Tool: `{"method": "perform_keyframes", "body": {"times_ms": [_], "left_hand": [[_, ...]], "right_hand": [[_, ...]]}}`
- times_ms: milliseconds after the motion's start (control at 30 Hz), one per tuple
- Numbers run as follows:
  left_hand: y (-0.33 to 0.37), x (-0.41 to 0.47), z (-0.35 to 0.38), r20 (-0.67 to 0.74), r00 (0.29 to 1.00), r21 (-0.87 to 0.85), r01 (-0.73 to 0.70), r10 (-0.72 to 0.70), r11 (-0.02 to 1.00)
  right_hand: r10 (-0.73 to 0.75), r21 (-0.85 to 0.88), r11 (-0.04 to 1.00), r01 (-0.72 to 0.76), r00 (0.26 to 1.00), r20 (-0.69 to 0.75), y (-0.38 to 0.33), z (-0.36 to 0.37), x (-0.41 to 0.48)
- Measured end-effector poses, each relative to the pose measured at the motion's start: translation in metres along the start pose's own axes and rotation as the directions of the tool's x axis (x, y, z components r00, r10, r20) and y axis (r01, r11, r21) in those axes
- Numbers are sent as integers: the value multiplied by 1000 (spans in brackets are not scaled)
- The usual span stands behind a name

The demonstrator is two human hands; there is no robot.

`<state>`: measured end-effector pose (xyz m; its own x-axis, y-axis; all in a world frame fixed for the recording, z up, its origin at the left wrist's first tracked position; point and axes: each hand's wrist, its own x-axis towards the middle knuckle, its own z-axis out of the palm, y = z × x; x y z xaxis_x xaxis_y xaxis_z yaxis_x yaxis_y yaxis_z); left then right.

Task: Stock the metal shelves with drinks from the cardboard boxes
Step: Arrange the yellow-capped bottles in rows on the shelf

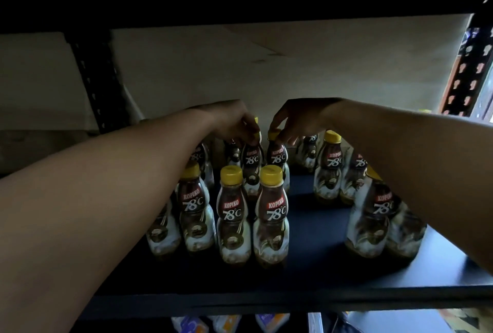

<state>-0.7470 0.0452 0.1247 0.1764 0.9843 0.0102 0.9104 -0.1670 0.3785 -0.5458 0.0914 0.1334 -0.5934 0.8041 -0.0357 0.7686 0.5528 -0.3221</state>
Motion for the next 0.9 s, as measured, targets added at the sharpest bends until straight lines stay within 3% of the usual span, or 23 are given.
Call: {"method": "perform_keyframes", "body": {"times_ms": [200, 367, 633, 900], "left_hand": [[-25, -13, -8, 36, 999, -55, -19, 21, 998], [-29, -29, -14, 25, 999, 43, -38, 37, 998], [-36, -38, -14, -58, 998, 22, -36, 38, 999], [-33, -36, -8, -61, 997, -10, -42, 41, 999]], "right_hand": [[-29, 84, 996, 29, 1000, -5, -11, 11, 2], [-50, 103, 993, 51, 999, -9, -25, 18, 1], [-83, 200, 975, 93, 995, -59, -30, 29, -4], [-85, 165, 982, 97, 993, -77, -27, 29, -3]]}}
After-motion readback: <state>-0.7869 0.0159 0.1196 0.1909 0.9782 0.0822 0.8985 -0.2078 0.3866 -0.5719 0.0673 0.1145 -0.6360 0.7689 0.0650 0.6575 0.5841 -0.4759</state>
